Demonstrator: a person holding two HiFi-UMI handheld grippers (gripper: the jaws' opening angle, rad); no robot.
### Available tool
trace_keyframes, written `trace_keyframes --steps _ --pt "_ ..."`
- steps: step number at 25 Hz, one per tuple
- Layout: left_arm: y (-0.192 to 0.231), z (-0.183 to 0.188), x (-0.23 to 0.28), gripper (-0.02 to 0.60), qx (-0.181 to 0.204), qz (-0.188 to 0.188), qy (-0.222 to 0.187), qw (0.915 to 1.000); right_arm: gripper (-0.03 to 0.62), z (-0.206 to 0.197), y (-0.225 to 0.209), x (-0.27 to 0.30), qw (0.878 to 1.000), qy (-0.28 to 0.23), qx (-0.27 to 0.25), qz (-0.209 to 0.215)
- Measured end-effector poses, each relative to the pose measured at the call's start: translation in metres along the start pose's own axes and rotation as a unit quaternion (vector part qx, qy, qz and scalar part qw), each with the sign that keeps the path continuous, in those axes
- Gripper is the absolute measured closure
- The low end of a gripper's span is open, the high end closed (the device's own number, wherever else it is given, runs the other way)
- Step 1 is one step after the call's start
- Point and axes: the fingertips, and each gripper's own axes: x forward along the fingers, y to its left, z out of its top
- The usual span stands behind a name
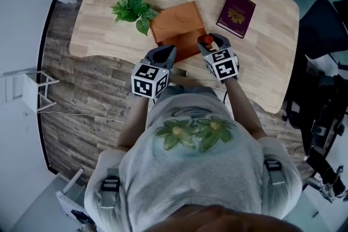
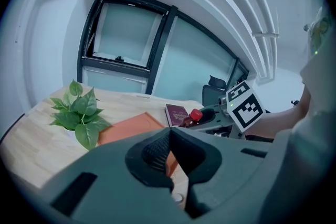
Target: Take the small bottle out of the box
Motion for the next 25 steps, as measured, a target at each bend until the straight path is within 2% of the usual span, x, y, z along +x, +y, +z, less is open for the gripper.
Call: trace_keyframes --steps 15,25 --pt "-0.009 0.013 -0.008 0.574 0.013 -0.009 -0.021 0.9997 0.376 0.029 0.009 -0.029 0.999 -0.040 -0.005 -0.006" --pt "-0.016 0.021 -0.009 0.574 0.011 -0.016 -0.039 0.9990 0.376 0.064 0.014 -0.064 0.994 -0.105 0.001 -0.023"
